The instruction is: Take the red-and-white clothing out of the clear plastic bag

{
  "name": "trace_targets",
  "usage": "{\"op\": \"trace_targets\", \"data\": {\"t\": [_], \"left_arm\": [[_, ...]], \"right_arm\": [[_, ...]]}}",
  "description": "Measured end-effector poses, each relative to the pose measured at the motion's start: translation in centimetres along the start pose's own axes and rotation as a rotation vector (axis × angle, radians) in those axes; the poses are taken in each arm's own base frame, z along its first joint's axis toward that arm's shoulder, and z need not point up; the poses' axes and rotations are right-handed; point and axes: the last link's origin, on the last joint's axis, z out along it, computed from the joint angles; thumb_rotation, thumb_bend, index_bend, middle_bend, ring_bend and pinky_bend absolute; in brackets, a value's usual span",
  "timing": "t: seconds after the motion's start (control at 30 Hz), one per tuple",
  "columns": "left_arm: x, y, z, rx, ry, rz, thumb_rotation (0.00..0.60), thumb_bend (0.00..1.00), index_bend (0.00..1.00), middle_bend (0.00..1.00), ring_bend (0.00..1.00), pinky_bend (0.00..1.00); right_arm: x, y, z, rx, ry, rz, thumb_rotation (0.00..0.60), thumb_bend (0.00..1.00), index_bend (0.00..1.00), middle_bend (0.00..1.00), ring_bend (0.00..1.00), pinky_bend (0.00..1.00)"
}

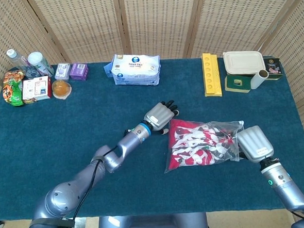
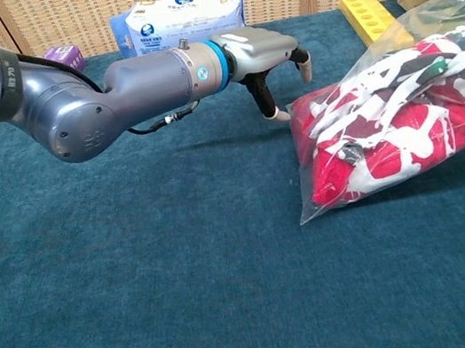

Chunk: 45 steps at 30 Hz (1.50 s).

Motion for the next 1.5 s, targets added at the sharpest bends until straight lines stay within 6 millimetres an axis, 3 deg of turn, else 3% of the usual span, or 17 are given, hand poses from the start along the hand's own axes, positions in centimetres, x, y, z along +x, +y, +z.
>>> {"op": "trace_targets", "data": {"t": [0.23, 0.6, 0.87, 1.17, 1.5], "left_arm": [[-0.1, 1.0, 1.2, 0.013, -0.047, -0.007, 0.6, 0.27, 0.27, 0.15, 0.06, 0.24], [-0.2, 1.6, 1.2, -0.014, -0.021, 0.007, 0.6, 0.35, 0.51, 0.15, 0.06, 0.24], [-0.8, 1.2, 0.6, -0.03, -0.015, 0.009, 0.6, 0.37, 0.55, 0.15, 0.06, 0.24], [-1.6, -1.1, -1.9, -0.062, 0.009, -0.028, 0.6, 0.37, 0.55, 0.15, 0.06, 0.24], [-2.4, -4.2, -7.2, -0.104, 0.012, -0.084, 0.6, 0.36, 0.55, 0.15, 0.06, 0.24]], "right_arm": [[0.0, 0.2, 0.0, -0.01, -0.002, 0.003, 0.466, 0.57, 0.68, 0.92, 1.0, 1.0], [0.1, 0.1, 0.1, -0.007, -0.006, 0.01, 0.465, 0.57, 0.68, 0.92, 1.0, 1.0], [0.2, -0.3, -0.3, 0.001, -0.006, 0.017, 0.472, 0.57, 0.68, 0.92, 1.0, 1.0], [0.8, -1.7, -0.8, 0.053, 0.008, 0.036, 0.478, 0.57, 0.68, 0.93, 1.0, 1.0], [1.4, -4.1, -1.7, 0.143, 0.024, 0.052, 0.48, 0.57, 0.69, 0.93, 1.0, 1.0]]}}
